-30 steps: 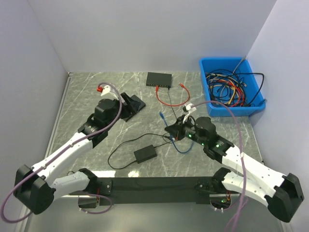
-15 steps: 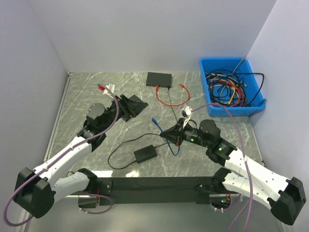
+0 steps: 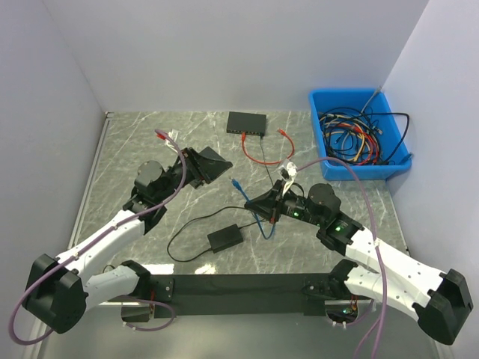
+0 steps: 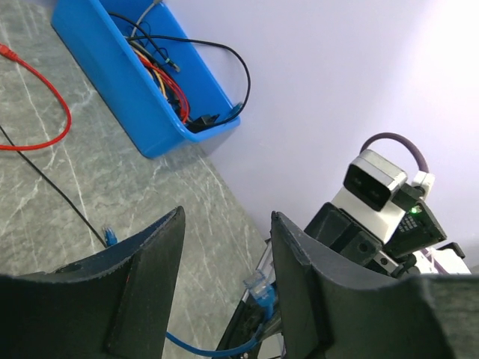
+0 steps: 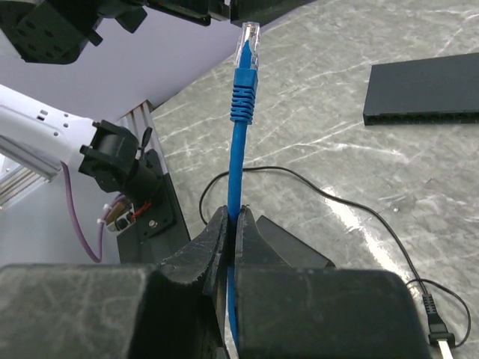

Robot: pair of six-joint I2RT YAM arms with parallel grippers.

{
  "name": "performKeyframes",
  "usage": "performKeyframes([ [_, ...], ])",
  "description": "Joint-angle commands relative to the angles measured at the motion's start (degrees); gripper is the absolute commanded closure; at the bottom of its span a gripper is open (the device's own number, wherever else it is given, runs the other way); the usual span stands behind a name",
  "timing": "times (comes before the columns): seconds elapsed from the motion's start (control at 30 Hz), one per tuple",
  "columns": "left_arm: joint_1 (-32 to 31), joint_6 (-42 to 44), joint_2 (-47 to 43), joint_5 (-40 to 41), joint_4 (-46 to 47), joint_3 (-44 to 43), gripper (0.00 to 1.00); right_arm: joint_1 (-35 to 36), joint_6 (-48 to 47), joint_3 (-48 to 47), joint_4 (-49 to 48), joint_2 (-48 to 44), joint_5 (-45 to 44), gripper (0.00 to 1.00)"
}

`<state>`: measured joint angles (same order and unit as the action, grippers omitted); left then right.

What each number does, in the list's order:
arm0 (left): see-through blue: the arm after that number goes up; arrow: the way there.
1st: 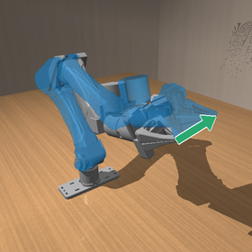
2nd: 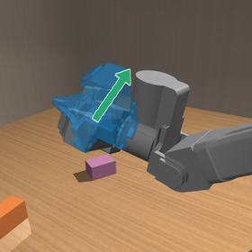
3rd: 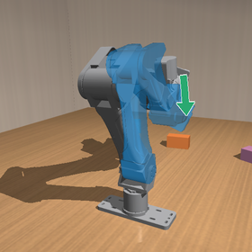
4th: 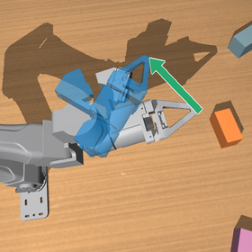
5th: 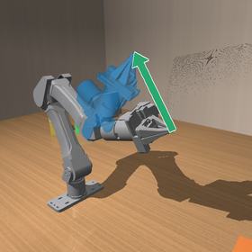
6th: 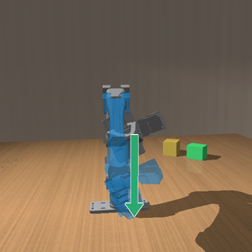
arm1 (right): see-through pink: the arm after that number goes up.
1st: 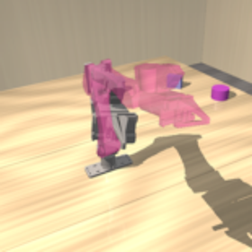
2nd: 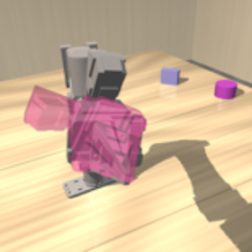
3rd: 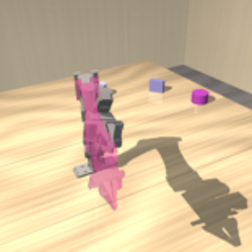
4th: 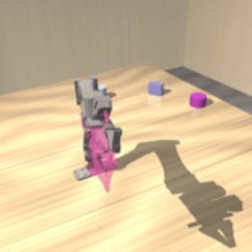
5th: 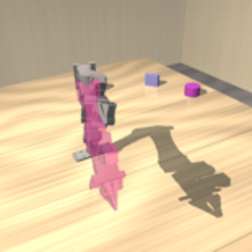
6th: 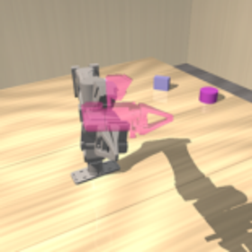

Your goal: Insert the plug into the switch port

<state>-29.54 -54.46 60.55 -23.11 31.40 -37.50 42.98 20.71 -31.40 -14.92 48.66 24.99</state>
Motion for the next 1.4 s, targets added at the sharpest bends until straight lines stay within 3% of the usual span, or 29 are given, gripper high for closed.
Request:
performKeyframes([
  [0.0,0.27,-0.92,0.09,-2.29,3.58,-0.21,0.45,0.35,0.21,-1.64,-3.98,1.25,0.67,1.00],
  [0.4,-0.52,0.84,0.62,-2.46,-0.37,-2.06,0.47,0.26,-0.05,-4.11,-5.74,2.92,-1.35,1.00],
  [0.9,-1.31,-2.14,0.18,-6.24,8.94,0.58,0.53,0.35,2.76,-3.58,-11.71,6.09,-0.91,1.00],
  [1.2,-1.49,-2.67,-0.26,-6.51,9.74,0.67,0.75,-0.18,7.41,-2.35,-18.47,9.34,0.05,1.00],
  [1.37,-1.57,-2.06,-1.40,-6.07,8.95,0.67,0.72,-0.44,8.38,-2.70,-19.18,11.98,1.81,1.00],
])
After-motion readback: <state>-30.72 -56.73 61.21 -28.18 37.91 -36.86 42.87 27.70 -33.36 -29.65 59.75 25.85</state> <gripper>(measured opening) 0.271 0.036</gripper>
